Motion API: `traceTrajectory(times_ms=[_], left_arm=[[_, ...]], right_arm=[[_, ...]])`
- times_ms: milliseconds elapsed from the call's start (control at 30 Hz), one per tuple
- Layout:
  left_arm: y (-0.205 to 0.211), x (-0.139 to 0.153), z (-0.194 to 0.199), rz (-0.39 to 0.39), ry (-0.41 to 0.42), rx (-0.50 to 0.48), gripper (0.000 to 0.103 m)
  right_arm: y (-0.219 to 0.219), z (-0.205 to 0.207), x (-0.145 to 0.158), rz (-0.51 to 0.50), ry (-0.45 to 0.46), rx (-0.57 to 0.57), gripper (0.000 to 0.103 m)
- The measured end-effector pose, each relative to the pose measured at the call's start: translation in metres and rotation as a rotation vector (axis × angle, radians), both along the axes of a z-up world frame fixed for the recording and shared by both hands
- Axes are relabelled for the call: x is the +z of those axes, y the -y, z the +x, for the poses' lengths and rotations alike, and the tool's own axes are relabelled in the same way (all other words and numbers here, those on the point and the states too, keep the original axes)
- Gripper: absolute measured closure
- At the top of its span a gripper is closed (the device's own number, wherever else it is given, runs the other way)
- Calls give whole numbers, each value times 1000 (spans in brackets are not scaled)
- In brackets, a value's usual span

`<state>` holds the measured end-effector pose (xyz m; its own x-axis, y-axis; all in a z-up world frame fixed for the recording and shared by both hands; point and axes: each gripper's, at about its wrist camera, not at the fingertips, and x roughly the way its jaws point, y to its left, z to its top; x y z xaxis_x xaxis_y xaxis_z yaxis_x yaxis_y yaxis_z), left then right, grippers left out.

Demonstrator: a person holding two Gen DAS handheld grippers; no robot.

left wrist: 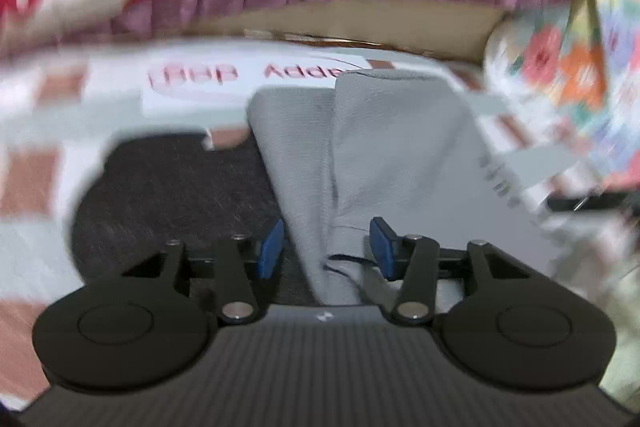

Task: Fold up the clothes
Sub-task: 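Grasp the folded shirt end with the right gripper while the left gripper grasps beside it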

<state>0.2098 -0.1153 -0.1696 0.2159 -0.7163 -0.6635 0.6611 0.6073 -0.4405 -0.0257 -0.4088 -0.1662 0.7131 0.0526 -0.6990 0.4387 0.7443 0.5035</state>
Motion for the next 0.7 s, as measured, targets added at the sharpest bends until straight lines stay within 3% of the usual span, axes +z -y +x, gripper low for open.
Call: traceTrajectory(times_ms=[100, 300, 333, 400, 467, 533, 600, 667, 700], left_arm=[[-11, -14, 22, -118, -184, 59, 50], [3, -35, 31, -109, -233, 66, 41], [6, -35, 30, -122, -232, 62, 33], [10, -36, 28, -143, -216, 45, 29], [17, -35, 25, -123, -155, 16, 41], [26, -31, 19, -41, -24, -18, 80], [28, -21, 8, -46, 71, -72, 85], [29, -11, -2, -64, 158, -127, 87], [28, -5, -4, -99, 161, -138, 88]], right_arm=[[8, 0, -11, 69, 27, -9, 42], [24, 36, -34, 185, 63, 49, 42], [27, 42, -36, 204, 80, 61, 42], [33, 53, -40, 235, 109, 81, 42], [37, 65, -42, 245, 130, 103, 43], [30, 71, -34, 165, 121, 150, 65], [22, 76, -25, 87, 120, 195, 75], [7, 73, -5, 11, 157, 230, 78], [-2, 72, 4, -35, 170, 255, 79]])
